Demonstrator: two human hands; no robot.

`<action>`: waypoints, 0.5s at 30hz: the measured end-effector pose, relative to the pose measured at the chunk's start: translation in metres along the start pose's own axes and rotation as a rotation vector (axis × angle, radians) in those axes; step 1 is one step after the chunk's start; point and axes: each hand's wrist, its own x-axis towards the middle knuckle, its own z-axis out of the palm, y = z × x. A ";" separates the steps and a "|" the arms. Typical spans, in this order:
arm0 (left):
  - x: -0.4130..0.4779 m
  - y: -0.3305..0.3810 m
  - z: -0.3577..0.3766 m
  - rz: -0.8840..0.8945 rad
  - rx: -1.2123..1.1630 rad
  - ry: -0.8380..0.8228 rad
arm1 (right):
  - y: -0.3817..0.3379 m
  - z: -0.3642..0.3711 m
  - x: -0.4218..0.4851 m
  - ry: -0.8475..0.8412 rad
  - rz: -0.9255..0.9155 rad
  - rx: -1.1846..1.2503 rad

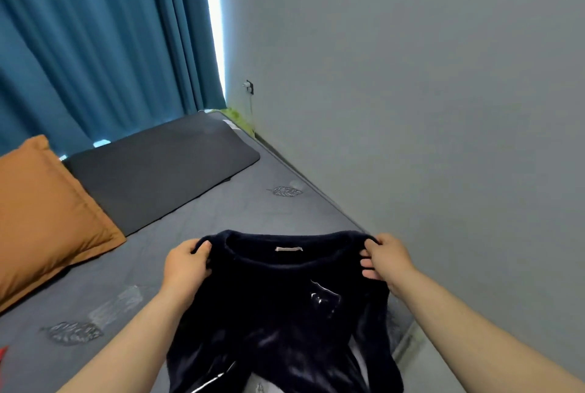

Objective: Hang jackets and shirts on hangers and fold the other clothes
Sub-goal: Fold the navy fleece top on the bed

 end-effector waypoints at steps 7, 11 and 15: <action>0.147 -0.087 0.107 -0.013 -0.053 0.144 | 0.063 0.086 0.199 -0.191 -0.184 -0.052; 0.236 -0.168 0.150 0.060 0.186 0.183 | 0.119 0.143 0.284 -0.220 -0.209 -0.166; 0.306 -0.215 0.189 0.167 0.403 0.245 | 0.165 0.189 0.341 -0.125 -0.303 -0.403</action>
